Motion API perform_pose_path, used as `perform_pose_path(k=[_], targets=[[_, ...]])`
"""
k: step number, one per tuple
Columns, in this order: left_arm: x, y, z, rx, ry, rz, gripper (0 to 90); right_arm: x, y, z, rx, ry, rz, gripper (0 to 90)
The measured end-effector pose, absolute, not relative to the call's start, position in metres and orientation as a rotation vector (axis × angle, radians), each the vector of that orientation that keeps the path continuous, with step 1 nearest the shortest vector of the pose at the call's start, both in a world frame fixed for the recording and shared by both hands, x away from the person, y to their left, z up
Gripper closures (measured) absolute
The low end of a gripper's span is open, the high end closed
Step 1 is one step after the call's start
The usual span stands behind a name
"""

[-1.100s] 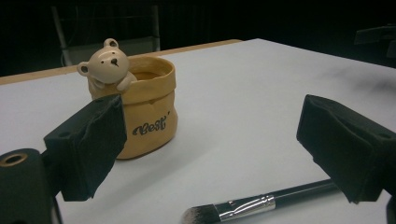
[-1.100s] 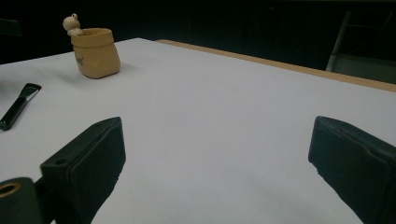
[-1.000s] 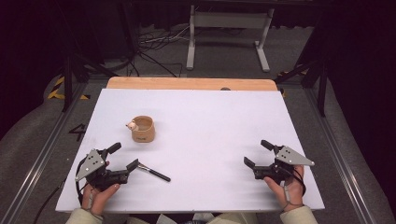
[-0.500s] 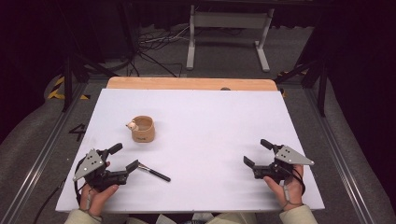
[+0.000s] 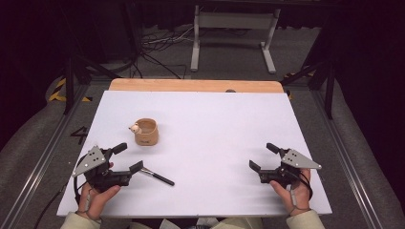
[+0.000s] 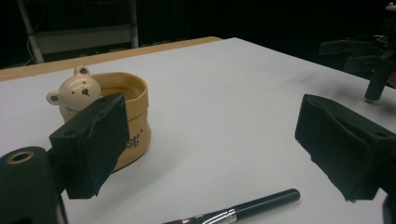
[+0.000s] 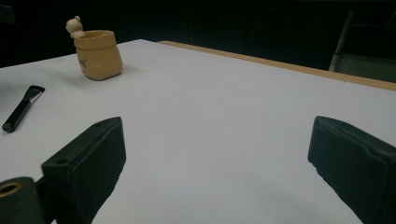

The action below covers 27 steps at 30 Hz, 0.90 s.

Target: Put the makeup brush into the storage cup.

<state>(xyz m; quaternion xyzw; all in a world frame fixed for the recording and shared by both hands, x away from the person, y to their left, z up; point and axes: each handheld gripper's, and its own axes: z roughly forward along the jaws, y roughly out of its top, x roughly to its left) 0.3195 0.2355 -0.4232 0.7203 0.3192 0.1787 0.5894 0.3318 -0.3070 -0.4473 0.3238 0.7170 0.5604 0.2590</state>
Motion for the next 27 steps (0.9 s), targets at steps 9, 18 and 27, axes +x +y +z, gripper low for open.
perform_pose_path(k=[9, 18, 27], targets=[[0.320, 0.233, -0.414, 1.722, 0.719, 0.398, 14.0, 0.332, -0.308, -0.447, 0.890, 1.938, 1.522, 4.7], [0.325, 0.227, -0.400, 1.871, 0.710, 0.370, 10.6, 0.333, -0.315, -0.443, 0.908, 1.920, 1.527, 4.6], [0.332, 0.217, -0.389, 2.027, 0.697, 0.367, 10.1, 0.334, -0.318, -0.443, 0.916, 1.920, 1.529, 4.6]])
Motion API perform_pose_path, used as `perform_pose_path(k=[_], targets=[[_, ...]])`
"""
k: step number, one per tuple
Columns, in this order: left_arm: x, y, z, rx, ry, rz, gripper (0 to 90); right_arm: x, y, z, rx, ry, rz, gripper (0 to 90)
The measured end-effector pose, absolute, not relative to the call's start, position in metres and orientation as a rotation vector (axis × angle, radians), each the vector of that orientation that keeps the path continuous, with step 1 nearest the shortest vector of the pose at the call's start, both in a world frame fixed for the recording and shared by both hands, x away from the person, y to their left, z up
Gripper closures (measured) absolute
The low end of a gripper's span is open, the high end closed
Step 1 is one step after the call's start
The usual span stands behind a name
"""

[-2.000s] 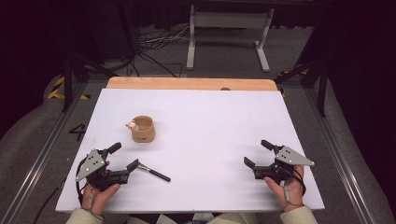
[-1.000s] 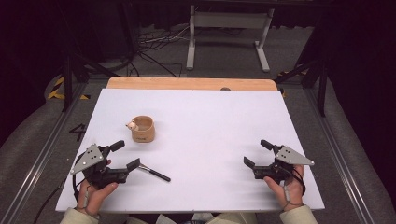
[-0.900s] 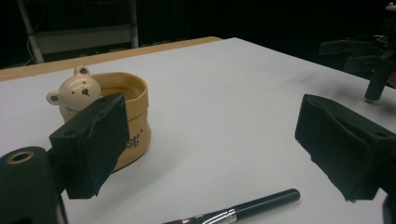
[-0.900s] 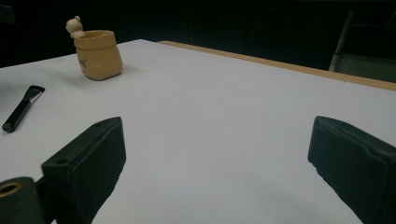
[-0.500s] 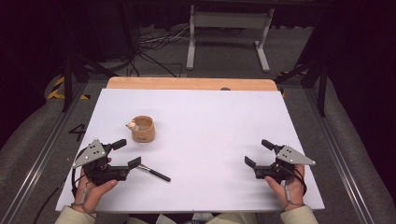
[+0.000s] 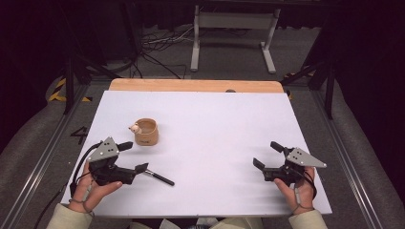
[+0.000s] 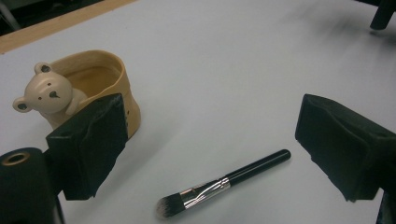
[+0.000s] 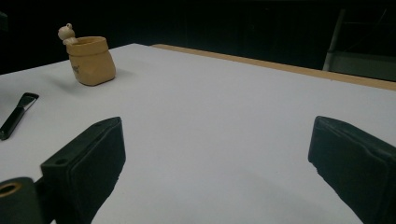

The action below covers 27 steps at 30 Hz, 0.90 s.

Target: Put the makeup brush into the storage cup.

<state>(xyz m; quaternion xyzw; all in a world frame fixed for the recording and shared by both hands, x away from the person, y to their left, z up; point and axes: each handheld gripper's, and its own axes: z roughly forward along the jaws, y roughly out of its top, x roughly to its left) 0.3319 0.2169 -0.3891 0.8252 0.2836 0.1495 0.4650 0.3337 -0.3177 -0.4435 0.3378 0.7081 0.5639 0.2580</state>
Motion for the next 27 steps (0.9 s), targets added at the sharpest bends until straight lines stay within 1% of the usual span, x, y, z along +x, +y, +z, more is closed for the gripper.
perform_pose_path(k=[14, 21, 27], targets=[[0.342, 0.202, -0.379, 2.221, 0.666, 0.377, 11.5, 0.333, -0.321, -0.442, 0.922, 1.918, 1.535, 4.7], [0.345, 0.198, -0.375, 2.280, 0.675, 0.378, 13.8, 0.333, -0.321, -0.443, 0.922, 1.919, 1.536, 4.7], [0.348, 0.195, -0.372, 2.311, 0.674, 0.374, 13.9, 0.332, -0.322, -0.443, 0.927, 1.915, 1.538, 4.7]])
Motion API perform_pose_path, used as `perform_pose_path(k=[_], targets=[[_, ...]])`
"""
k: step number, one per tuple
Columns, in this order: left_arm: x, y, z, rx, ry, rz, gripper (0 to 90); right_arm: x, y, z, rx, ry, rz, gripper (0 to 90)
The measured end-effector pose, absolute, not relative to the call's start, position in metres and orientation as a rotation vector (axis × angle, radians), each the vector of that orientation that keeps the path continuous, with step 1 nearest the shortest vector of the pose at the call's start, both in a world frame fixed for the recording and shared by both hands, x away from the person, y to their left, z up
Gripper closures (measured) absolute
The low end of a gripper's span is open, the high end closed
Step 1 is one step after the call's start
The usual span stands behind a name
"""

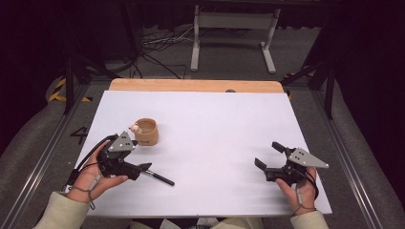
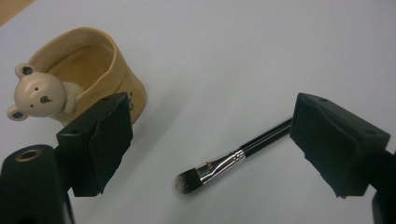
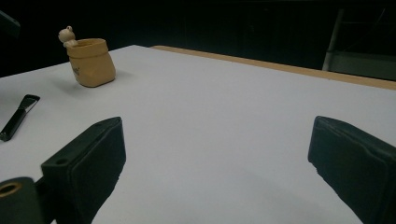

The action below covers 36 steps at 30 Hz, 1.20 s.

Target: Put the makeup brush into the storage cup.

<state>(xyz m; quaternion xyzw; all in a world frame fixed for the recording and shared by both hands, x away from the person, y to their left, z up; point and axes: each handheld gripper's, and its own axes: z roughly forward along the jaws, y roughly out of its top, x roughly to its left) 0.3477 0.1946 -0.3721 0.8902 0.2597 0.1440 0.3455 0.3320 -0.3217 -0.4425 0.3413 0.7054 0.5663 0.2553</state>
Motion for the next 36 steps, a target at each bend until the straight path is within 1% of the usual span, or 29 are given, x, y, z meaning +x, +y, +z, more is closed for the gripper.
perform_pose_path(k=[5, 11, 21, 26, 33, 36], targets=[[0.351, 0.190, -0.373, 2.360, 0.661, 0.356, 14.0, 0.332, -0.321, -0.442, 0.927, 1.914, 1.536, 4.7], [0.356, 0.185, -0.373, 2.430, 0.670, 0.324, 16.9, 0.331, -0.321, -0.443, 0.929, 1.920, 1.535, 4.7], [0.359, 0.177, -0.379, 2.512, 0.660, 0.288, 16.9, 0.331, -0.321, -0.444, 0.924, 1.925, 1.537, 4.6], [0.361, 0.175, -0.387, 2.544, 0.665, 0.250, 21.8, 0.332, -0.320, -0.445, 0.928, 1.932, 1.540, 4.7], [0.365, 0.170, -0.395, 2.589, 0.624, 0.220, 25.0, 0.332, -0.320, -0.445, 0.930, 1.934, 1.541, 4.7], [0.365, 0.167, -0.398, 2.602, 0.630, 0.204, 26.5, 0.332, -0.320, -0.445, 0.932, 1.935, 1.543, 4.7]])
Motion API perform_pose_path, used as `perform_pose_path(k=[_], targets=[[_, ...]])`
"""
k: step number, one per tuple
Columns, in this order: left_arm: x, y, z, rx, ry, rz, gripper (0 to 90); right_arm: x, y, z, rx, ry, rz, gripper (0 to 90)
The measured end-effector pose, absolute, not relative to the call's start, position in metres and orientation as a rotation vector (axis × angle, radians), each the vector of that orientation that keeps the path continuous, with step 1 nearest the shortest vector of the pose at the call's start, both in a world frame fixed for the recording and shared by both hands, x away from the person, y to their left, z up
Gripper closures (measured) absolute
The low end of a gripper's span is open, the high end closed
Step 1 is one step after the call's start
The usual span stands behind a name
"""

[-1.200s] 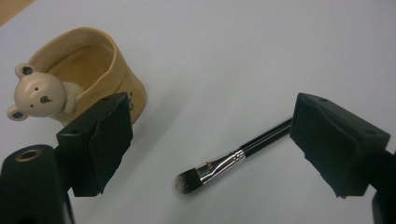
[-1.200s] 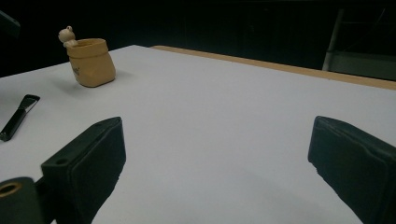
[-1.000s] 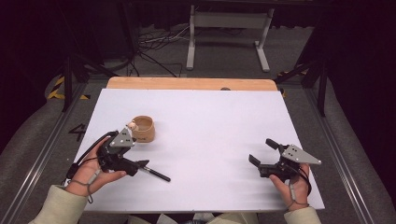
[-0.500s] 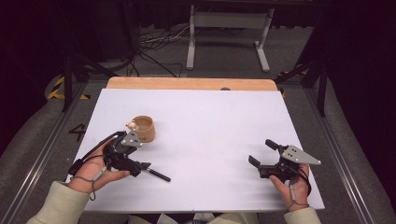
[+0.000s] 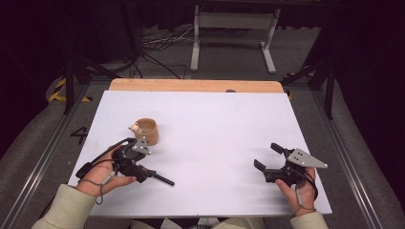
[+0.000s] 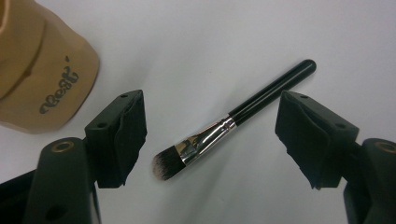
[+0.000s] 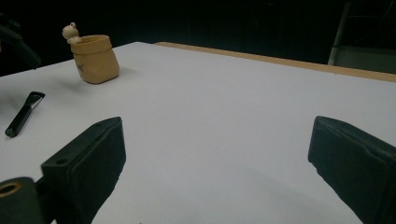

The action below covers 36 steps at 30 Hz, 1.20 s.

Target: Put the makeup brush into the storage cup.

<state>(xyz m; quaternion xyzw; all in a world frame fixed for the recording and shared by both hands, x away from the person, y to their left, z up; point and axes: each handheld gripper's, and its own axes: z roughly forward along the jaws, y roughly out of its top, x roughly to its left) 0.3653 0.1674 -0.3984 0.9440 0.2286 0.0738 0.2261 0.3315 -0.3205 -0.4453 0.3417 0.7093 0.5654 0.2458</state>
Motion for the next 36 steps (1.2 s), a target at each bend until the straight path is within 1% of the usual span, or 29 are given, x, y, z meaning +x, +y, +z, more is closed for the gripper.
perform_pose_path(k=[2, 11, 14, 18, 22, 26, 36], targets=[[0.366, 0.166, -0.401, 2.616, 0.636, 0.179, 27.7, 0.331, -0.321, -0.445, 0.936, 1.936, 1.542, 4.7], [0.368, 0.162, -0.413, 2.680, 0.618, 0.161, 29.7, 0.330, -0.322, -0.446, 0.947, 1.936, 1.542, 4.7], [0.370, 0.161, -0.417, 2.698, 0.612, 0.147, 32.0, 0.330, -0.322, -0.446, 0.949, 1.935, 1.542, 4.7], [0.370, 0.159, -0.420, 2.723, 0.584, 0.152, 33.9, 0.329, -0.322, -0.445, 0.946, 1.932, 1.540, 4.7], [0.371, 0.156, -0.421, 2.744, 0.555, 0.142, 38.3, 0.329, -0.322, -0.446, 0.950, 1.931, 1.548, 4.7], [0.372, 0.154, -0.422, 2.761, 0.539, 0.125, 39.5, 0.330, -0.323, -0.446, 0.953, 1.931, 1.553, 4.7], [0.372, 0.149, -0.425, 2.796, 0.512, 0.135, 42.9, 0.329, -0.323, -0.445, 0.956, 1.927, 1.563, 4.7]])
